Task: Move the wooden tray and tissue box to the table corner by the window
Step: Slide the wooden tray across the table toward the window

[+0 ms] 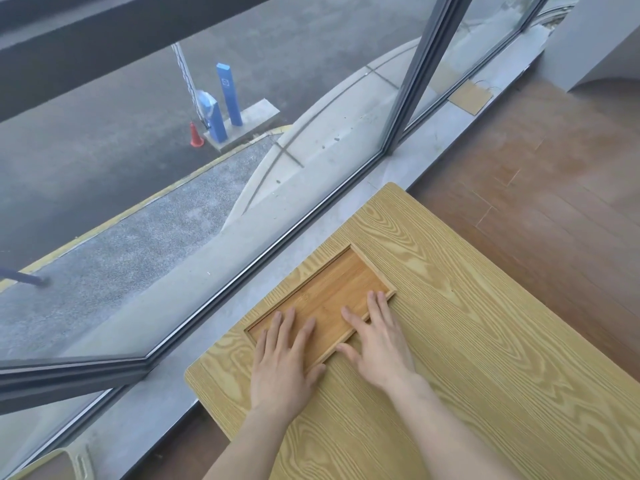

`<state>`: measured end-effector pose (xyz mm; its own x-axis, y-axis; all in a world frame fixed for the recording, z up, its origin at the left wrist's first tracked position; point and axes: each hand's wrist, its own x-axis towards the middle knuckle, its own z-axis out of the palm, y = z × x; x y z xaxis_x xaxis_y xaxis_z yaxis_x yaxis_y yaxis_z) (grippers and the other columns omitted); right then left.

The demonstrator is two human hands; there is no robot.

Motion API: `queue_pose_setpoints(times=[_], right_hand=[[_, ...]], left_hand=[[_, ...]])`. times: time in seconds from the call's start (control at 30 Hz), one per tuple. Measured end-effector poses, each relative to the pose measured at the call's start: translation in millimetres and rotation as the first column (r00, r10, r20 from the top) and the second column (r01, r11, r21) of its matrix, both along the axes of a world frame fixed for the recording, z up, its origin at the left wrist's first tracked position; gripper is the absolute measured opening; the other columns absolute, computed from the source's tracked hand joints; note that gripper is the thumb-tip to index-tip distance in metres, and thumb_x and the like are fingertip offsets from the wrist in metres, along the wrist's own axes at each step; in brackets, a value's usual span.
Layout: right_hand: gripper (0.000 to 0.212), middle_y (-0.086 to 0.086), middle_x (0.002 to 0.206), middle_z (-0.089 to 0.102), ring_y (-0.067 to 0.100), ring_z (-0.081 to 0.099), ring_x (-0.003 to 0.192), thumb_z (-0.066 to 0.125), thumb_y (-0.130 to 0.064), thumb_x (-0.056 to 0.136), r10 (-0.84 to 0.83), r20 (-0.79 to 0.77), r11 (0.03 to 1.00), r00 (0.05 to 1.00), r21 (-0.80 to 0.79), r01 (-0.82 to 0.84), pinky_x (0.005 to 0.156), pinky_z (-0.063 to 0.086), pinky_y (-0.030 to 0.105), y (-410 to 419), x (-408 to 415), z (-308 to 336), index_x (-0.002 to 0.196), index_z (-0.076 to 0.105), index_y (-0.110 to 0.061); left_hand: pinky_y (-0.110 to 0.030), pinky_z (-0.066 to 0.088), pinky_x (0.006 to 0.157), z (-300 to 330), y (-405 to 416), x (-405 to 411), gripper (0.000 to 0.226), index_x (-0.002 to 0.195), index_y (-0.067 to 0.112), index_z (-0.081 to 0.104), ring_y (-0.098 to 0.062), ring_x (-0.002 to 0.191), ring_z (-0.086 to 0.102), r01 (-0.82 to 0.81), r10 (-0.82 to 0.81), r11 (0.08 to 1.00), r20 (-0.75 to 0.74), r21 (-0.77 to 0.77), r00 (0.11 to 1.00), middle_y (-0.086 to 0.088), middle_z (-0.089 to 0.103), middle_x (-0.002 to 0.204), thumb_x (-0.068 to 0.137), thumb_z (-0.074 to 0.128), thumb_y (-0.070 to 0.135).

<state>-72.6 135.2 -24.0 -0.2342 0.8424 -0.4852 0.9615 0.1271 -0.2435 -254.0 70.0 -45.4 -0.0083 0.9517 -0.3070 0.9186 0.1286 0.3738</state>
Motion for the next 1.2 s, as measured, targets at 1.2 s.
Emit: queue_pose_setpoints(times=[1.2], right_hand=[[0.072,0.008,0.175,-0.014,0.022,-0.023,0.159,0.062,-0.052,0.097,-0.027,-0.04,0.999,0.999,-0.045,0.025,0.132,0.006,0.047,29,-18,-3,0.16,0.028,-0.039]], left_hand=[[-0.043,0.012,0.124,0,17,-9,0.084,0.156,0.043,0.016,-0.023,0.155,-0.001,-0.061,0.061,0.998,-0.034,0.004,0.998,0.002,0.007,0.169,0.085,0.051,0.071]])
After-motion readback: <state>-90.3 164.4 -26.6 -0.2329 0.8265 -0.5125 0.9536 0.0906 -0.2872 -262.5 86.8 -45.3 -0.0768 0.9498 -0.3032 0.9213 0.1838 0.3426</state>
